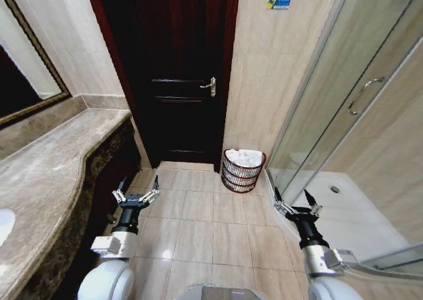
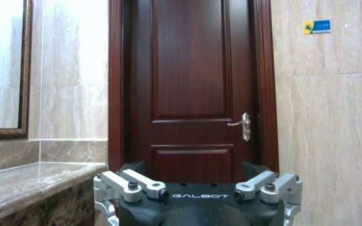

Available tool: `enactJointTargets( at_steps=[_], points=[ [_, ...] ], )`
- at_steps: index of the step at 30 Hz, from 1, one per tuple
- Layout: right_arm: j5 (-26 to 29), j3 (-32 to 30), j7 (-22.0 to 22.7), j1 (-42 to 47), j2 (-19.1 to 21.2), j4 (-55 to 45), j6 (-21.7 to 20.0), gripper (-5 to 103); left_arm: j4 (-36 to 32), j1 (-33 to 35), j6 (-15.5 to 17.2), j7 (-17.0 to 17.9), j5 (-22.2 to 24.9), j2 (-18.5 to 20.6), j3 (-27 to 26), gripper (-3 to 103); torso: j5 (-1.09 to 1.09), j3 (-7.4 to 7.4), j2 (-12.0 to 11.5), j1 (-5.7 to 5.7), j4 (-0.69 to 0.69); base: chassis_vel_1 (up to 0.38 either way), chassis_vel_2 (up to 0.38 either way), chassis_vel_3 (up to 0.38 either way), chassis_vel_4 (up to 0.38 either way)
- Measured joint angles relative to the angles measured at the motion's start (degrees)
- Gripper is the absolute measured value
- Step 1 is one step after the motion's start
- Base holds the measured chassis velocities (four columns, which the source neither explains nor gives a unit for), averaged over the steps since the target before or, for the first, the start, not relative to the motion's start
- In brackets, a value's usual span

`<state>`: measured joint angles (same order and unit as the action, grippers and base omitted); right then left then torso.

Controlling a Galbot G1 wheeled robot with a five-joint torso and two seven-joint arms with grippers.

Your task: Discard the used towel into the hamper.

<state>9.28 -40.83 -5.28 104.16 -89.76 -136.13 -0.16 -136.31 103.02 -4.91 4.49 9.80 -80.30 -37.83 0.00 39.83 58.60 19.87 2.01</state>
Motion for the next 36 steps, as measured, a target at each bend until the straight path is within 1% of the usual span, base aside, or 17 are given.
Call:
enactJointTargets(
  at_steps=[5, 6, 9, 10, 13, 14, 16, 18, 20, 21, 24, 25, 31, 36],
  points=[
    [0.04, 0.07, -0.08, -0.23, -0.19, 0.06, 0.11, 100, 0.05, -0.12, -0.09, 0.00, 0.30, 0.27, -0.20, 100, 0.00, 0.84, 1.55, 0.70, 0.00, 0.000, 0.000, 0.000, 0.000],
    [0.04, 0.07, -0.08, -0.23, -0.19, 0.06, 0.11, 100, 0.05, -0.12, -0.09, 0.00, 0.30, 0.27, -0.20, 100, 0.00, 0.84, 1.55, 0.70, 0.00, 0.000, 0.000, 0.000, 0.000],
    [0.24, -0.05, -0.08, -0.79, -0.30, 0.31, -0.02, 100, -0.03, -0.51, 0.04, 0.04, 0.79, 0.37, -0.67, 100, 0.00, 1.48, 2.69, 1.20, 0.00, 0.000, 0.000, 0.000, 0.000],
    [0.24, -0.05, -0.08, -0.79, -0.30, 0.31, -0.02, 100, -0.03, -0.51, 0.04, 0.04, 0.79, 0.37, -0.67, 100, 0.00, 1.48, 2.69, 1.20, 0.00, 0.000, 0.000, 0.000, 0.000],
    [0.61, -0.11, -0.17, -0.97, -0.65, 0.49, -0.24, 100, -0.38, -0.80, 0.27, 0.05, 1.77, 0.63, -1.59, 100, 0.00, 2.10, 3.79, 1.68, 0.00, 0.000, 0.000, 0.000, 0.000],
    [0.61, -0.11, -0.17, -0.97, -0.65, 0.49, -0.24, 100, -0.38, -0.80, 0.27, 0.05, 1.77, 0.63, -1.59, 100, 0.00, 2.10, 3.79, 1.68, 0.00, 0.000, 0.000, 0.000, 0.000],
    [0.56, 0.13, -0.19, -1.39, -0.73, 0.63, -0.51, 100, -0.51, -0.81, 0.32, 0.04, 2.42, 0.71, -2.24, 100, 0.00, 2.60, 4.74, 2.11, 0.00, 0.000, 0.000, 0.000, 0.000],
    [0.53, 0.20, -0.19, -1.45, -0.79, 0.63, -0.56, 100, -0.51, -0.79, 0.30, 0.03, 2.45, 0.70, -2.28, 100, 0.00, 2.71, 4.93, 2.21, 0.00, 0.000, 0.000, 0.000, 0.000],
    [0.44, 0.30, -0.19, -1.45, -1.02, 0.40, -0.69, 100, -0.27, -0.61, -0.19, -0.08, 2.64, 0.50, -2.47, 100, 0.00, 3.23, 5.87, 2.65, 0.00, 0.000, 0.000, 0.000, 0.000],
    [0.44, 0.30, -0.19, -1.45, -1.02, 0.40, -0.69, 100, -0.27, -0.61, -0.19, -0.08, 2.64, 0.50, -2.47, 100, 0.00, 3.23, 5.87, 2.65, 0.00, 0.000, 0.000, 0.000, 0.000],
    [0.56, 0.02, -0.30, -1.10, -1.26, 0.27, -0.63, 100, -0.06, -0.22, -0.70, -0.24, 2.76, 0.43, -2.72, 100, 0.00, 3.89, 7.09, 3.19, 0.00, 0.000, 0.000, 0.000, 0.000],
    [0.56, 0.02, -0.30, -1.10, -1.26, 0.27, -0.63, 100, -0.06, -0.22, -0.70, -0.24, 2.76, 0.43, -2.72, 100, 0.00, 3.89, 7.09, 3.19, 0.00, 0.000, 0.000, 0.000, 0.000],
    [0.90, -0.65, -1.24, -0.65, -2.06, 1.32, 0.39, 100, 0.14, -0.43, -0.83, -0.26, 2.75, 0.28, -2.58, 100, 0.00, 4.88, 8.91, 4.04, 0.00, 0.000, 0.000, 0.000, 0.000],
    [0.10, 0.40, -1.66, -0.47, -2.36, 1.54, 0.84, 100, 0.20, -0.36, -0.83, -0.38, 2.59, 0.34, -2.38, 100, 0.00, 5.63, 10.33, 4.68, 0.00, 0.000, 0.000, 0.000, 0.000]
  ],
)
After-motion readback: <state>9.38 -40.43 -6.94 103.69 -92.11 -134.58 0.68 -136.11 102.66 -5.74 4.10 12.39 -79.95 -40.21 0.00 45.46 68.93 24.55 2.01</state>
